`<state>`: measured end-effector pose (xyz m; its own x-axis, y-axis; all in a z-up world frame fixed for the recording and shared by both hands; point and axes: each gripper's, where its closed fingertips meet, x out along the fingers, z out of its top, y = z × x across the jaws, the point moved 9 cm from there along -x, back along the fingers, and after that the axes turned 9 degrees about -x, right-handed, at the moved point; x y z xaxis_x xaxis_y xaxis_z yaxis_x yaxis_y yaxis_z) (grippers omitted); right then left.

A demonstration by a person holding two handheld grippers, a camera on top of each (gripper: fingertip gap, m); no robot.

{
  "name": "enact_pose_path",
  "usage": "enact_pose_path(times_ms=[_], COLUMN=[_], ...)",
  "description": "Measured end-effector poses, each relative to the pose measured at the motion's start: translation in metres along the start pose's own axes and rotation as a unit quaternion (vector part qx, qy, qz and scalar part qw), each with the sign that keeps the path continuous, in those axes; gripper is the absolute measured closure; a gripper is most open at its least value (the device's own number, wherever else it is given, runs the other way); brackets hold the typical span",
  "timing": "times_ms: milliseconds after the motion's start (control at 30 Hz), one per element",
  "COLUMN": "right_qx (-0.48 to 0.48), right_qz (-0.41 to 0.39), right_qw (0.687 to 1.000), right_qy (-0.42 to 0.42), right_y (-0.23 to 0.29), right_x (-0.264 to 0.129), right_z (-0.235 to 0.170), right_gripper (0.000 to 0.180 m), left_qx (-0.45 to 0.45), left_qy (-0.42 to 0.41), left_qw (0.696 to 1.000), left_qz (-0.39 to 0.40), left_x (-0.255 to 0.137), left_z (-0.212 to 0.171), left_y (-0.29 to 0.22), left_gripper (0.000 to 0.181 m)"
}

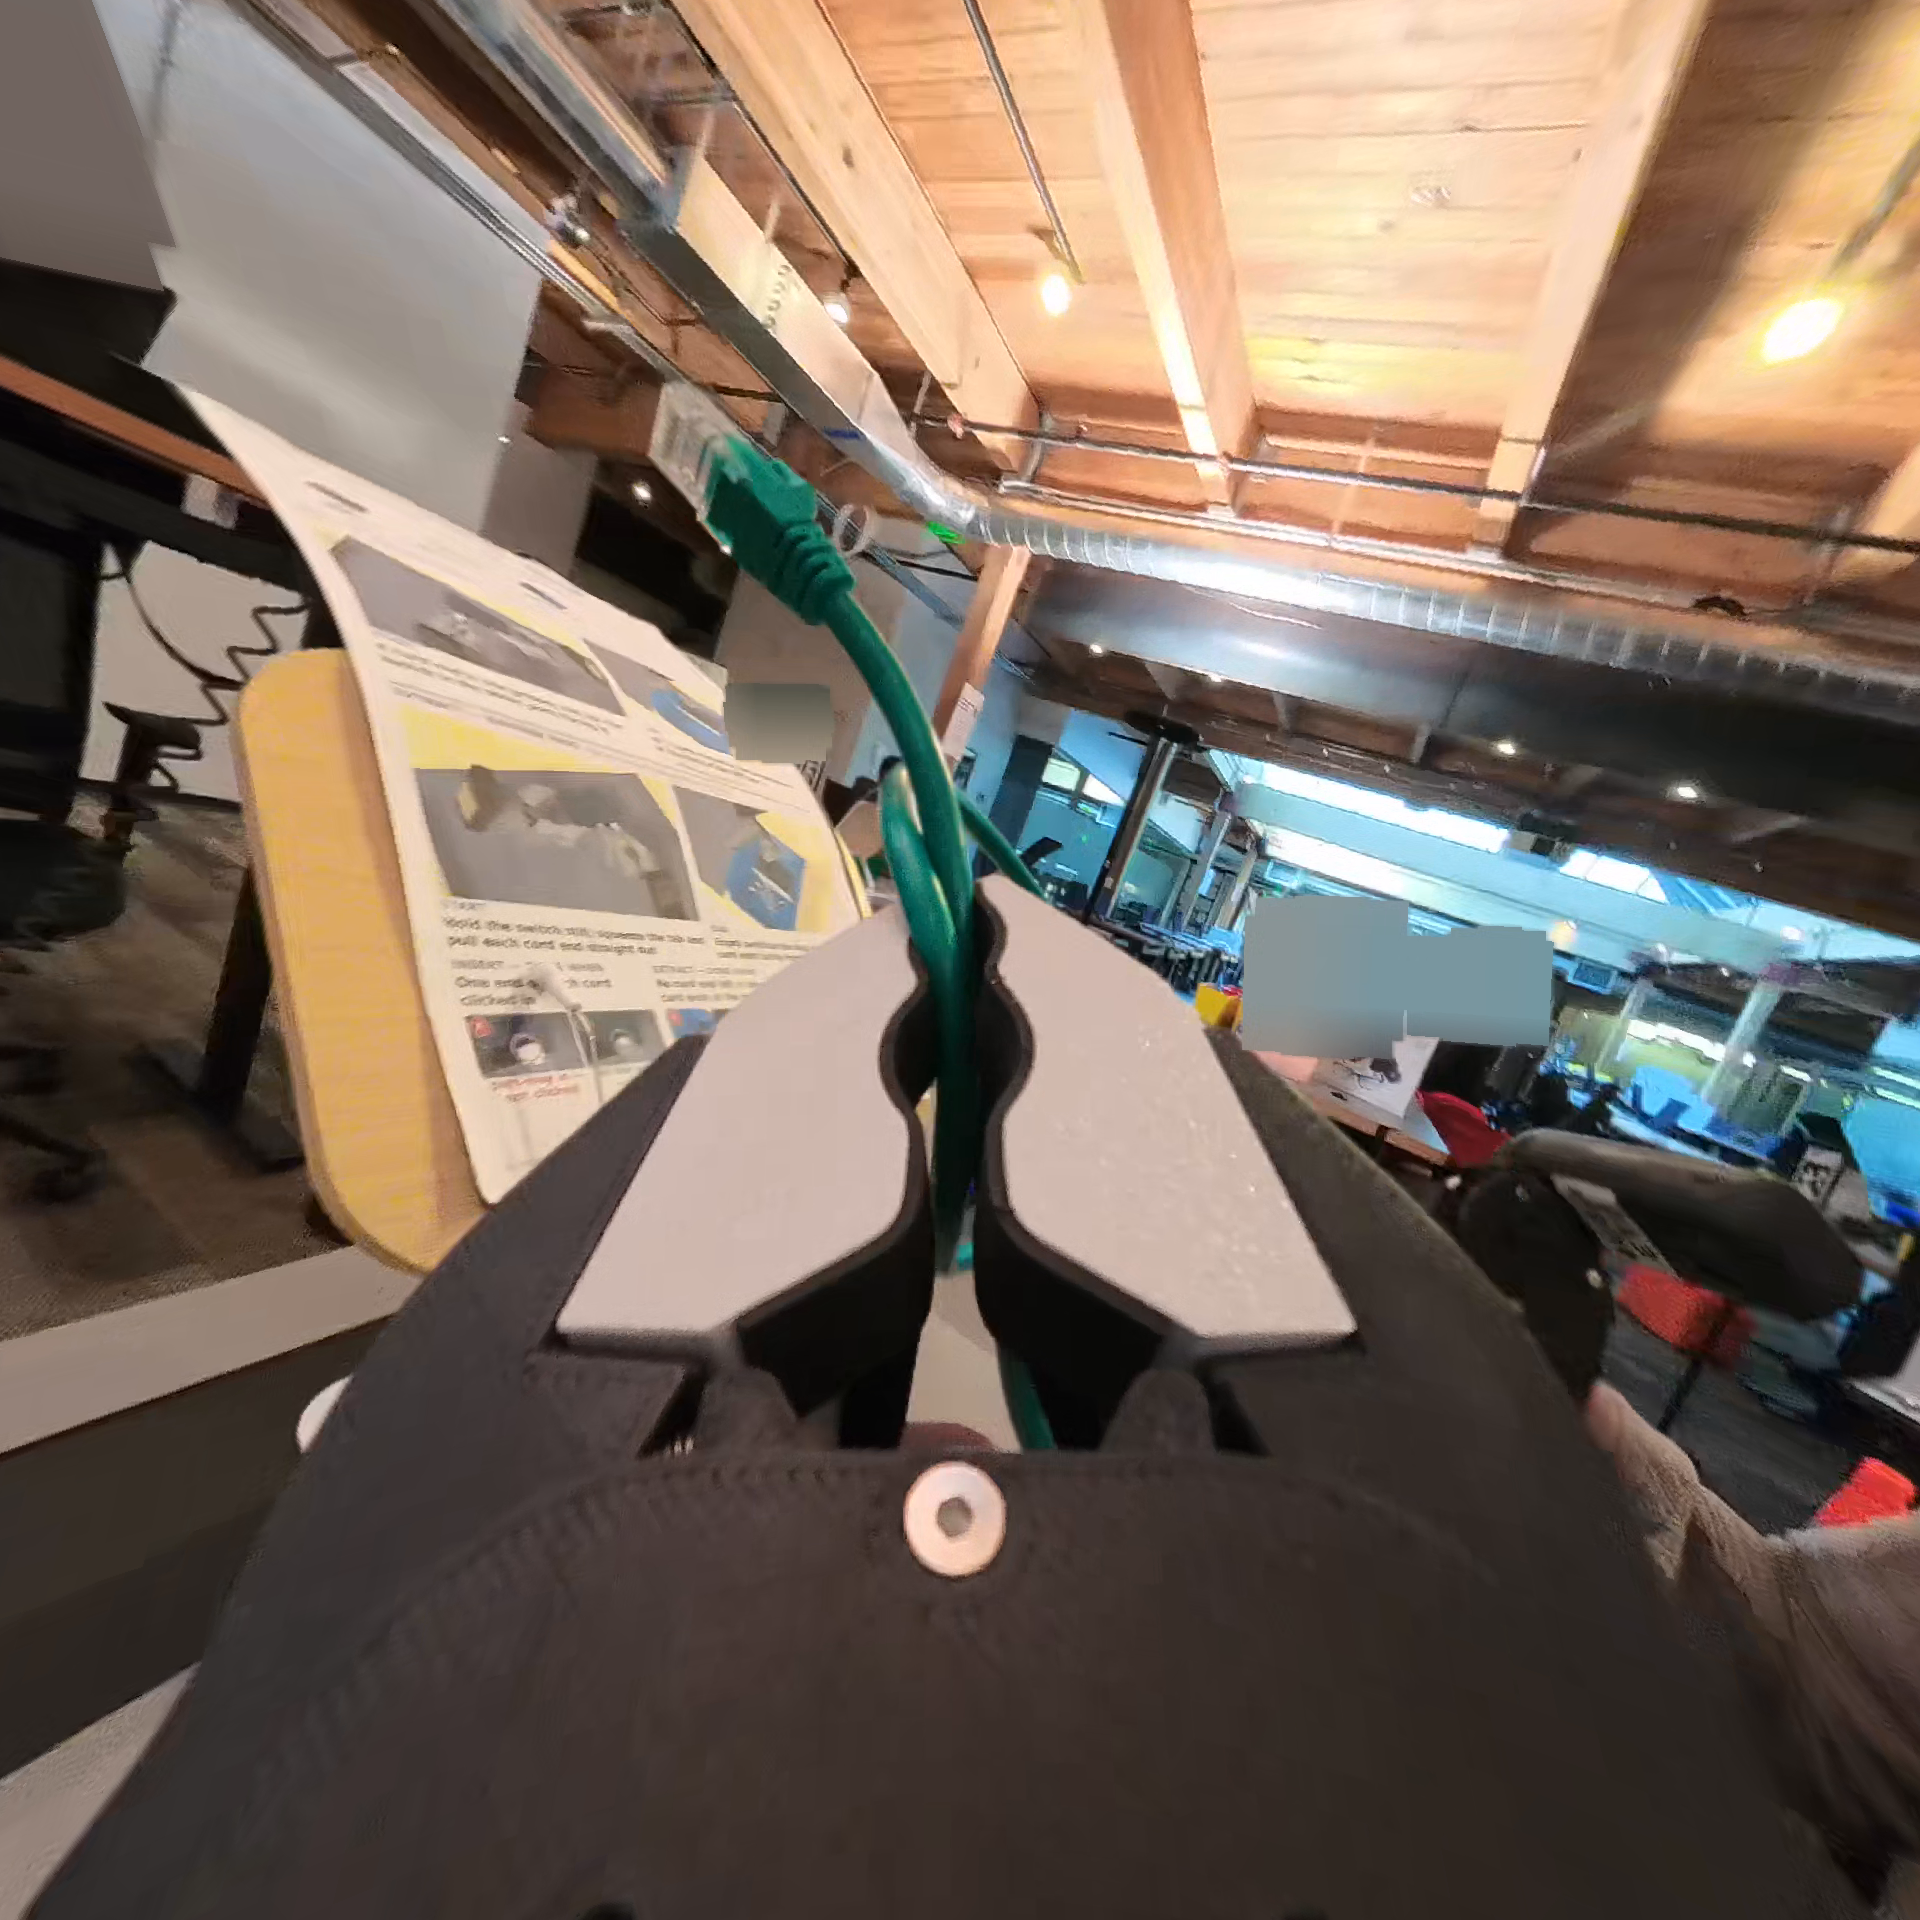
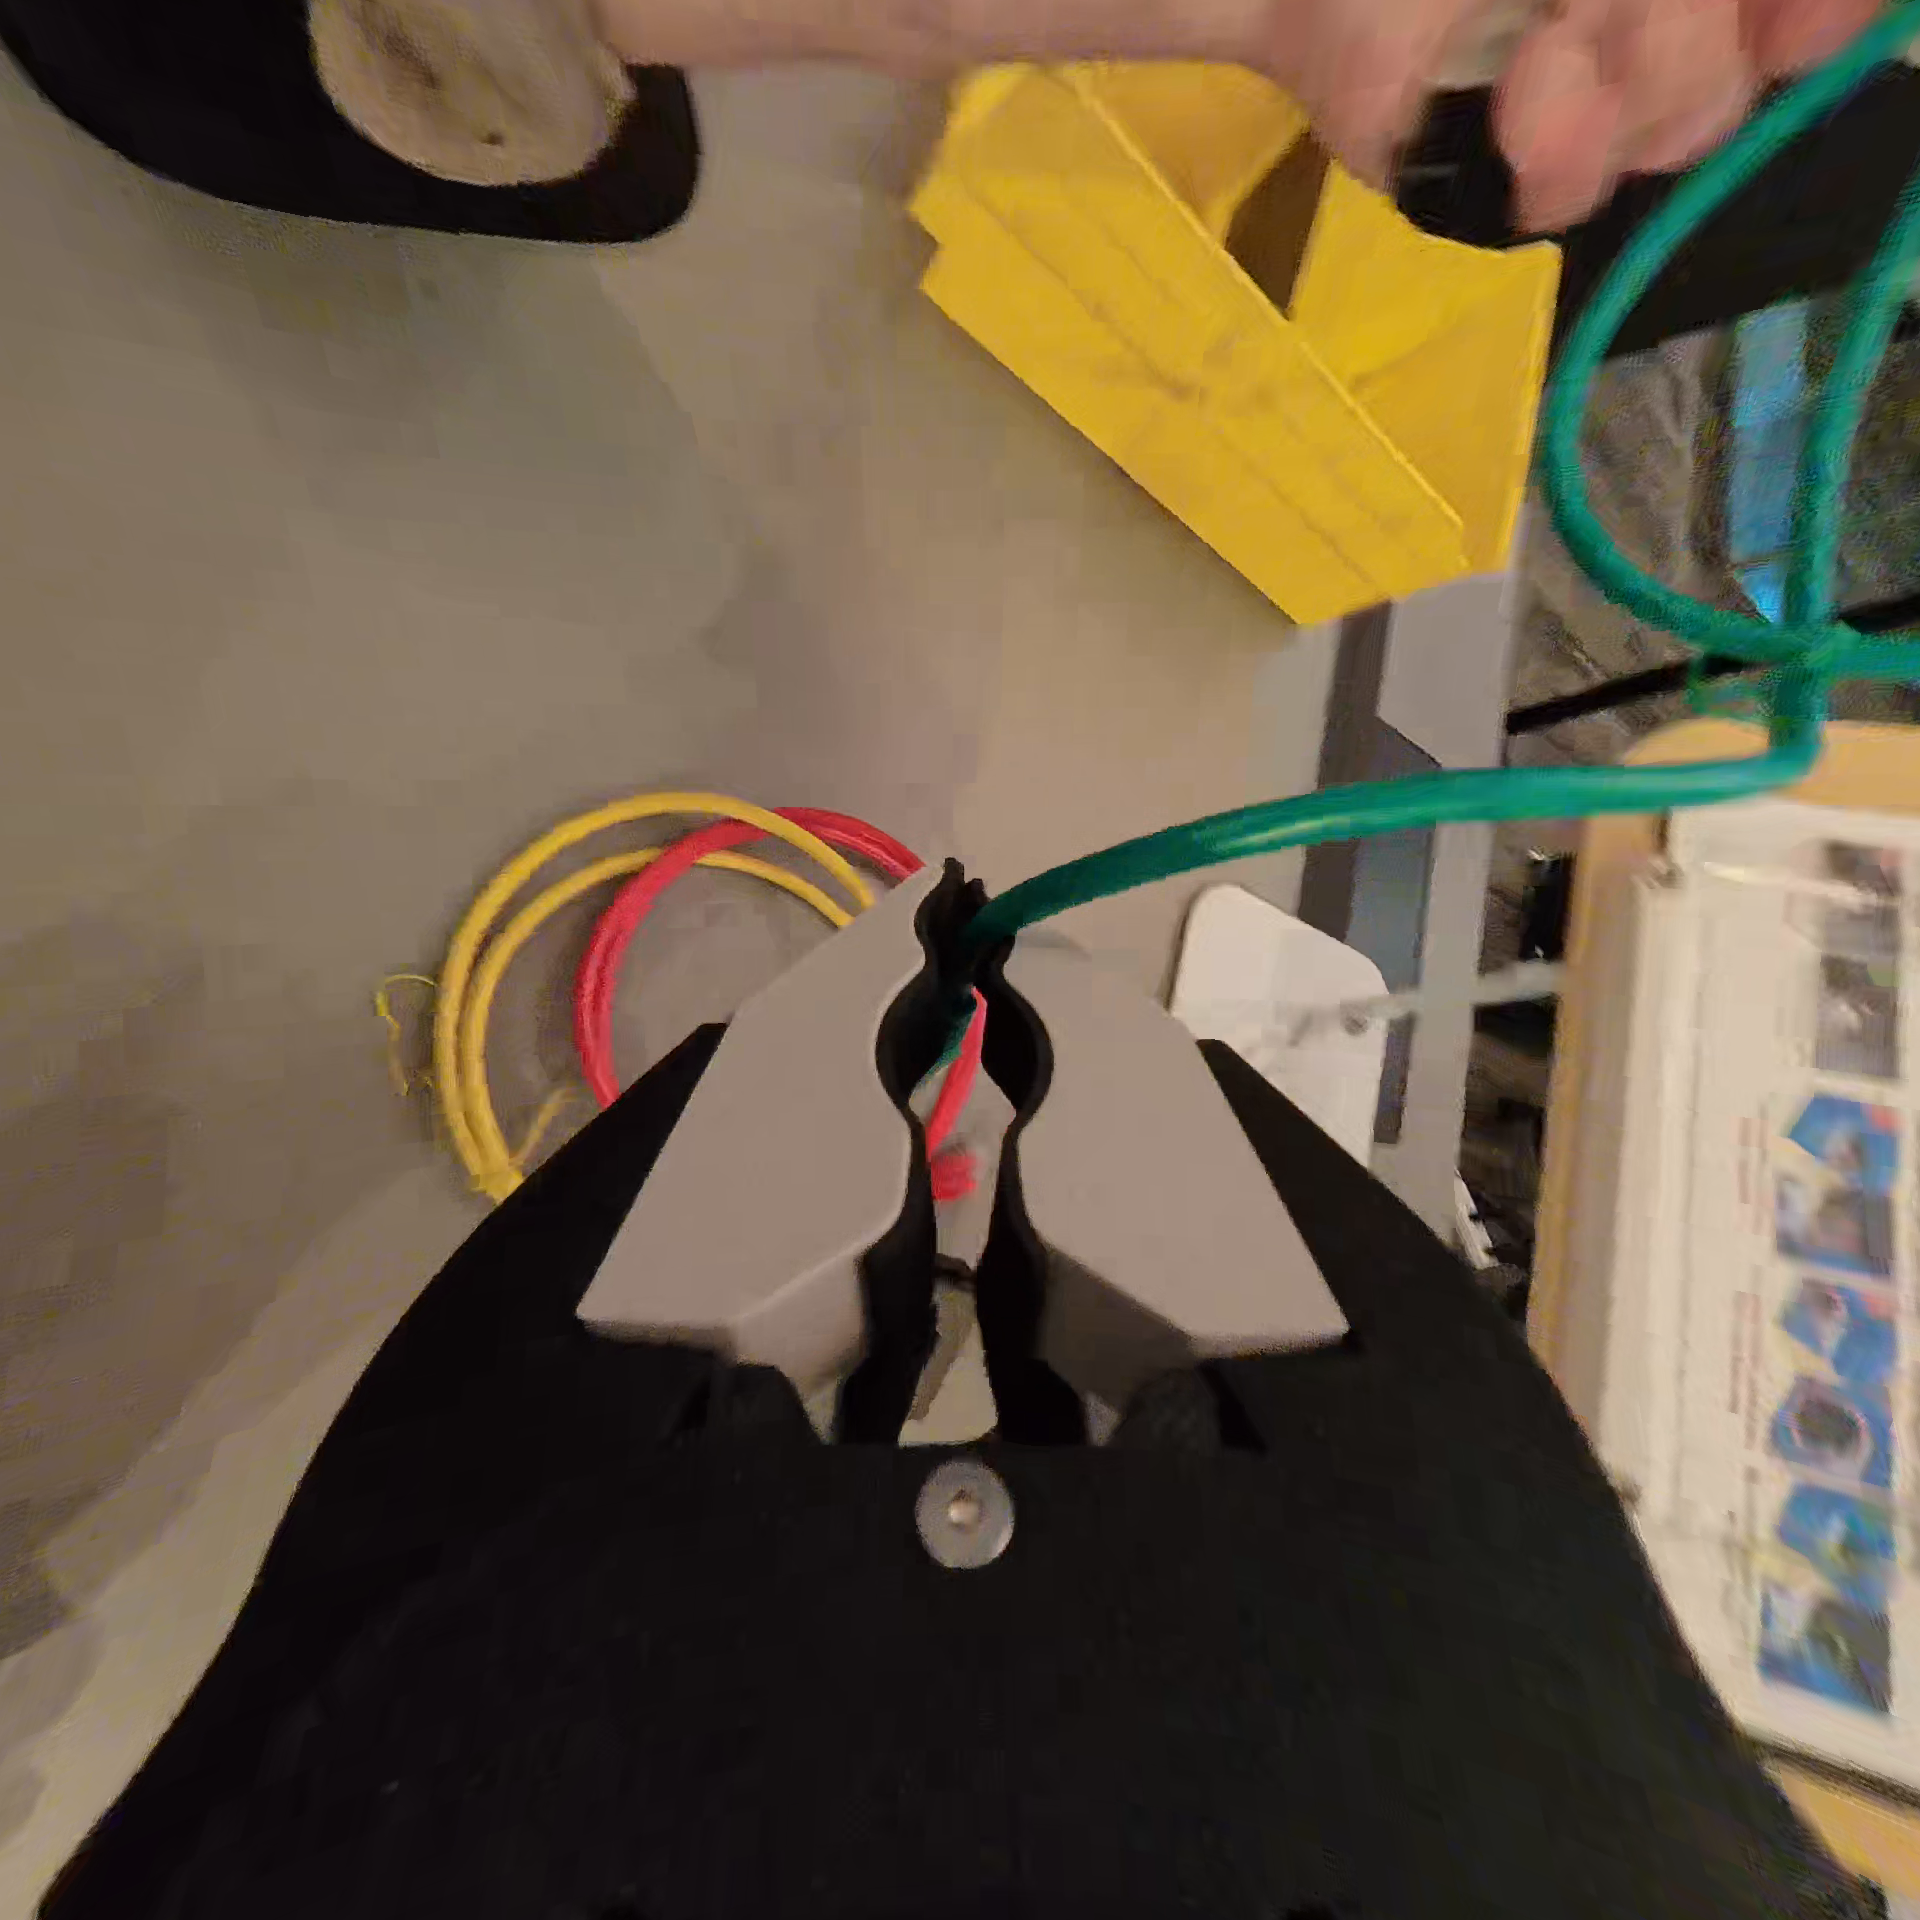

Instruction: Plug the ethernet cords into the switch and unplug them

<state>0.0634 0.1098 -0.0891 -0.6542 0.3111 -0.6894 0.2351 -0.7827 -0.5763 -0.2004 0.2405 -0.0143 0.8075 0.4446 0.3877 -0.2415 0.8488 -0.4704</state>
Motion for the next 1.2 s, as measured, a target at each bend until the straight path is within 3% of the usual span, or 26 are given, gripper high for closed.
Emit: enact_pose_path(times_ms=[133,300,367,467,567,700,800,933,1000,1200], right_qx=[0.069,0.109,0.116,0.127,0.145,0.143,0.11,0.08,0.063,0.004], right_qz=[-0.074,-0.086,-0.085,-0.079,-0.087,-0.107,-0.11,-0.111,-0.117,-0.159], right_qw=[0.995,0.99,0.99,0.989,0.986,0.983,0.983,0.986,0.988,0.986], right_qy=[0.003,-0.012,-0.012,-0.009,0.013,0.044,0.099,0.094,0.083,0.045], right_y=[-0.02,-0.026,-0.027,-0.027,-0.029,-0.03,-0.029,-0.026,-0.026,-0.024], right_x=[-0.035,-0.044,-0.04,-0.036,-0.03,-0.024,-0.013,0.001,0.007,0.008], right_z=[-0.04,-0.065,-0.07,-0.075,-0.088,-0.098,-0.096,-0.083,-0.075,-0.056], right_gripper=[0.18,0.18,0.18,0.18,0.18,0.18,0.18,0.18,0.18,0.18], left_qx=[-0.016,-0.027,-0.028,-0.019,0.017,0.042,0.096,0.169,0.234,0.426], left_qy=[0.082,0.18,0.204,0.247,0.338,0.293,0.298,0.321,0.361,0.469], left_qw=[0.996,0.98,0.973,0.961,0.931,0.948,0.941,0.931,0.903,0.773], left_qz=[0.023,0.083,0.104,0.119,0.139,0.115,0.127,0.047,0.018,-0.018], left_x=[0.009,0.014,0.013,0.008,-0.001,-0.007,-0.004,0.016,0.035,0.075], left_z=[-0.017,-0.031,-0.032,-0.031,-0.033,-0.016,-0.01,-0.023,-0.049,-0.145], left_y=[0.016,0.03,0.032,0.031,0.027,0.012,-0.006,-0.056,-0.078,-0.092], left_gripper=[0.177,0.158,0.135,0.127,0.11,0.113,0.103,0.108,0.111,0.122])
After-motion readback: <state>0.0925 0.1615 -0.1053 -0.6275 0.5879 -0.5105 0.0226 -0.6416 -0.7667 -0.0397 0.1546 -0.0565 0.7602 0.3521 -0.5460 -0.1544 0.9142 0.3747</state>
